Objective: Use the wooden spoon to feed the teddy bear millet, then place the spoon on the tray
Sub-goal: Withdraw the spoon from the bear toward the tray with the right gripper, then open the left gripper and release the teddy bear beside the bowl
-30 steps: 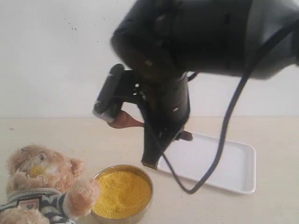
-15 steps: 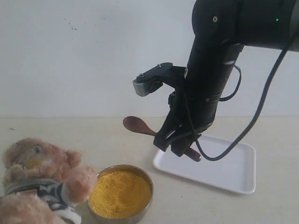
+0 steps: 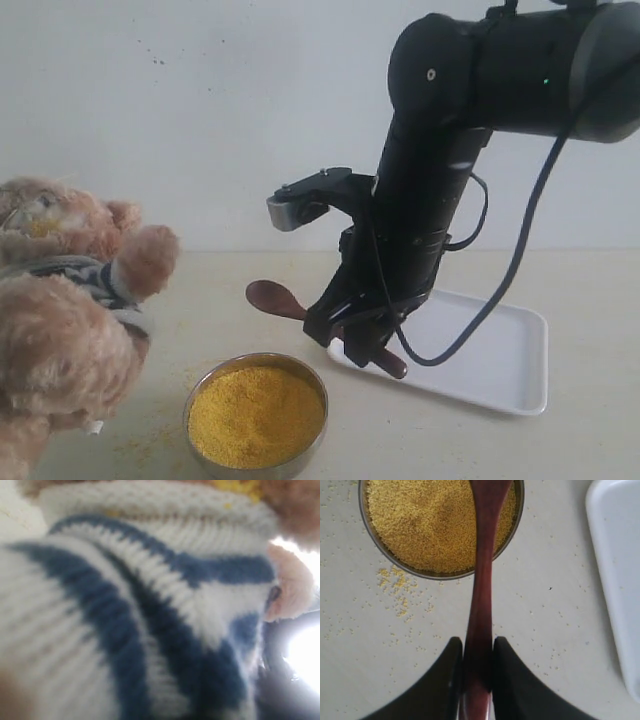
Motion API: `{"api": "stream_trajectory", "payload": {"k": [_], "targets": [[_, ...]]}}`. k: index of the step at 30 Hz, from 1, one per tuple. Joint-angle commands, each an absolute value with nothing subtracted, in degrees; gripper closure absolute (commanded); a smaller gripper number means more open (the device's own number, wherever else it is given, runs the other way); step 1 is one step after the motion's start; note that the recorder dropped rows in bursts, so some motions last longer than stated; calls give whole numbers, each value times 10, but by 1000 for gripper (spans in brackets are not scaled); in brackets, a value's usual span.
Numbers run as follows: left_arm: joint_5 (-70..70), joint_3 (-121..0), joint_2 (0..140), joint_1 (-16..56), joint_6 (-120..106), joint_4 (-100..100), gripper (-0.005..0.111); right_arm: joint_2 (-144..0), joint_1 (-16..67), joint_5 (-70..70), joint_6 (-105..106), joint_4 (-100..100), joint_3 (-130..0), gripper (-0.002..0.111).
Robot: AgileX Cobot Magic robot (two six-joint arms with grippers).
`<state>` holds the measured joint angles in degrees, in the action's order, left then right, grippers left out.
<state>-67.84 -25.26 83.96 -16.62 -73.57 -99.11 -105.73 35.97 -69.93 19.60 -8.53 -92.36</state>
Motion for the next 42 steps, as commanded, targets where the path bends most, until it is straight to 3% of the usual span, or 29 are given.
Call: {"api": "stream_trajectory", "payload": {"k": [1, 9, 18, 33, 36, 42], "targets": [[-700, -261, 837, -162, -792, -999, 103, -1059, 360, -700, 206, -70, -926, 108], [-480, -292, 844, -157, -851, -999, 103, -1059, 360, -700, 206, -69, -926, 108], [-480, -399, 923, -126, -949, -999, 103, -1059, 360, -700, 200, -33, -926, 108], [-426, -404, 1046, -95, -979, -975, 102, -1059, 360, -700, 201, -22, -926, 108], [-401, -404, 1050, -94, -979, -951, 90, -1059, 360, -700, 201, -22, -926, 108], [-390, -404, 1050, -94, -975, -944, 49, -1059, 360, -700, 201, -22, -926, 108]]}}
